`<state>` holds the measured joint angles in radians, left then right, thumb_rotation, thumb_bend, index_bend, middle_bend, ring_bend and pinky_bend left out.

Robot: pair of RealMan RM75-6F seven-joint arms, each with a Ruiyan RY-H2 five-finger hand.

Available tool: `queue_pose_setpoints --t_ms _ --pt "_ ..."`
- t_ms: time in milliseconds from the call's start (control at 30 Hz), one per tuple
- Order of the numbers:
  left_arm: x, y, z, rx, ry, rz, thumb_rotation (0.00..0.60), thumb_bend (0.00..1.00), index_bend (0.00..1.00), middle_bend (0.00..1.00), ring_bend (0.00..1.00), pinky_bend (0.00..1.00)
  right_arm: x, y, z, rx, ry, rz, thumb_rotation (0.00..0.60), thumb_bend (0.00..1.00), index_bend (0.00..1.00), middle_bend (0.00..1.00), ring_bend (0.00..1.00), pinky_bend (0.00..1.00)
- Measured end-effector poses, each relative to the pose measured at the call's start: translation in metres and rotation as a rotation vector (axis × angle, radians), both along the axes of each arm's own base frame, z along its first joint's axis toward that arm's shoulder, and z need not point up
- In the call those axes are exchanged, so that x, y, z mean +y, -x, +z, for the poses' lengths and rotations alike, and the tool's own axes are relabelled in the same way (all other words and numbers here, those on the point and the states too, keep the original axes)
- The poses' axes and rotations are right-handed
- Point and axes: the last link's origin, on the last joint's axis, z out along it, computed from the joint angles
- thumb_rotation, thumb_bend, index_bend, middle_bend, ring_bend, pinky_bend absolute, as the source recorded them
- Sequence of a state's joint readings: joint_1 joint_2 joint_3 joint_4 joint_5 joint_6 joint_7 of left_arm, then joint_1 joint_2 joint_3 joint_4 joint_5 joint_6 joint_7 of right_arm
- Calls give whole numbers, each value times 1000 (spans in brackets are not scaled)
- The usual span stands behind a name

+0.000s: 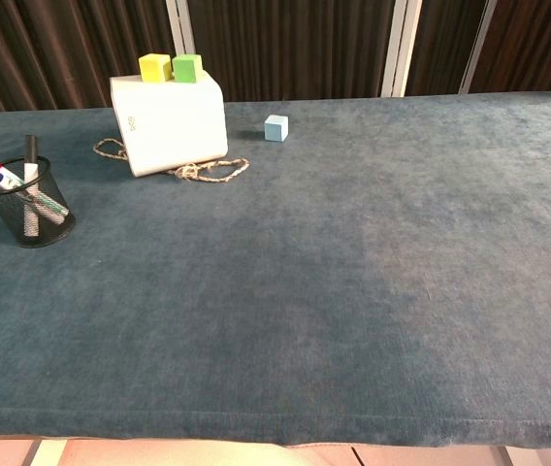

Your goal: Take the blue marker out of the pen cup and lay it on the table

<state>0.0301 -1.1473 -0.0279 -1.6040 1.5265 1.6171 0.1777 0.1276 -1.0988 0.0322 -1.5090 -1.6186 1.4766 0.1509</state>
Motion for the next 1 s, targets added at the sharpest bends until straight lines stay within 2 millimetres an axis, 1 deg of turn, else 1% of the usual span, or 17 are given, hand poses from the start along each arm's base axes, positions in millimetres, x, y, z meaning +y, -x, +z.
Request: queue_pose_setpoints --t_ms 167,233,333,367,433,500,600,767,900,1000 --pt "5 -2 -3 4 15 3 600 288 14 5 0 0 -1 2 0 4 -1 -9 600 129 38 87 0 138" --pt "9 -5 -3 2 13 -7 600 288 28 15 8 0 -1 3 1 1 1 -11 600 129 38 86 0 138" --pt "21 -12 -3 7 9 -47 600 296 73 52 41 8 -4 3 7 -4 20 -11 600 129 38 87 0 138" --pt "27 -16 -4 10 10 -69 600 301 89 70 57 22 -5 2 11 -2 32 -8 600 129 38 87 0 138" --pt "39 -23 -4 14 15 -106 600 313 123 112 102 81 -7 1 16 1 47 -2 600 129 38 87 0 137" --pt "55 -33 -6 15 24 -154 600 324 168 159 153 143 -8 -2 22 5 62 8 600 129 38 87 0 137" --pt "81 -49 -10 16 44 -218 600 340 222 217 215 201 -8 -6 30 9 78 21 600 129 38 86 0 137" --pt "124 -68 -25 46 80 -270 600 344 268 257 263 261 -7 -10 39 13 102 32 600 129 38 87 0 137" --pt "147 -68 -39 87 79 -268 600 346 273 268 288 301 -4 -11 41 14 109 29 600 129 37 87 0 137" --pt "161 -66 -52 128 86 -259 600 347 270 267 296 310 -3 -10 41 15 108 24 600 129 37 87 0 138"
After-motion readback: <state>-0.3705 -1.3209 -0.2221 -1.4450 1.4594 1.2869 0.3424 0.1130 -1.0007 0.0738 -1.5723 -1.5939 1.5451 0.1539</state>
